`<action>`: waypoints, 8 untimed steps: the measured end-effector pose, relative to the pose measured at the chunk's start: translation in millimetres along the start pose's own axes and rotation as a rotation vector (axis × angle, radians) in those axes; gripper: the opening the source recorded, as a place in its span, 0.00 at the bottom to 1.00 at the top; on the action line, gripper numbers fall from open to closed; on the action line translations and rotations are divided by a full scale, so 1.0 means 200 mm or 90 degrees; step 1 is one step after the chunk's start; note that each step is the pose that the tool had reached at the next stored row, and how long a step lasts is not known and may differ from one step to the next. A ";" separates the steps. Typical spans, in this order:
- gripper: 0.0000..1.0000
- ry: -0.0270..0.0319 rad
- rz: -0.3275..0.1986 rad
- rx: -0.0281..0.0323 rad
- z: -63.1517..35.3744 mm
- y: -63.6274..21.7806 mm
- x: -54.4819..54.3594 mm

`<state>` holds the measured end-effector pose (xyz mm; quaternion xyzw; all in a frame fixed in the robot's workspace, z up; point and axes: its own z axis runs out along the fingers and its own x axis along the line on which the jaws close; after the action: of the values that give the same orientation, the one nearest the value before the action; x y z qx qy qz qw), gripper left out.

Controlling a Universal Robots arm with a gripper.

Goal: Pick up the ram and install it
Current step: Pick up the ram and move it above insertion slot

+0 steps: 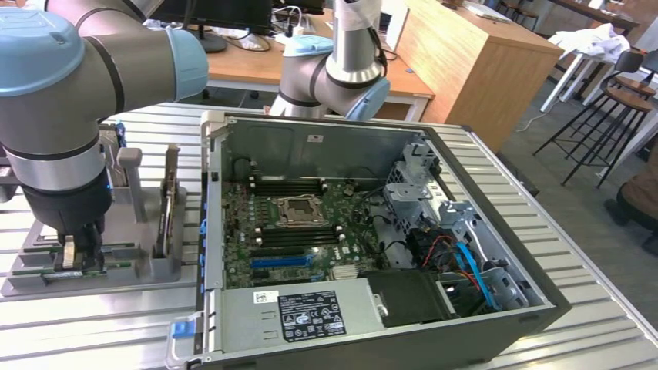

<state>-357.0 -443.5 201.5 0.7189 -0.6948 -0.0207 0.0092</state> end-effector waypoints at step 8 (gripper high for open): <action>0.12 -0.0005 0.013 0.0002 0.000 0.000 0.00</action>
<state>-357.0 -443.5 201.5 0.7120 -0.7018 -0.0208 0.0090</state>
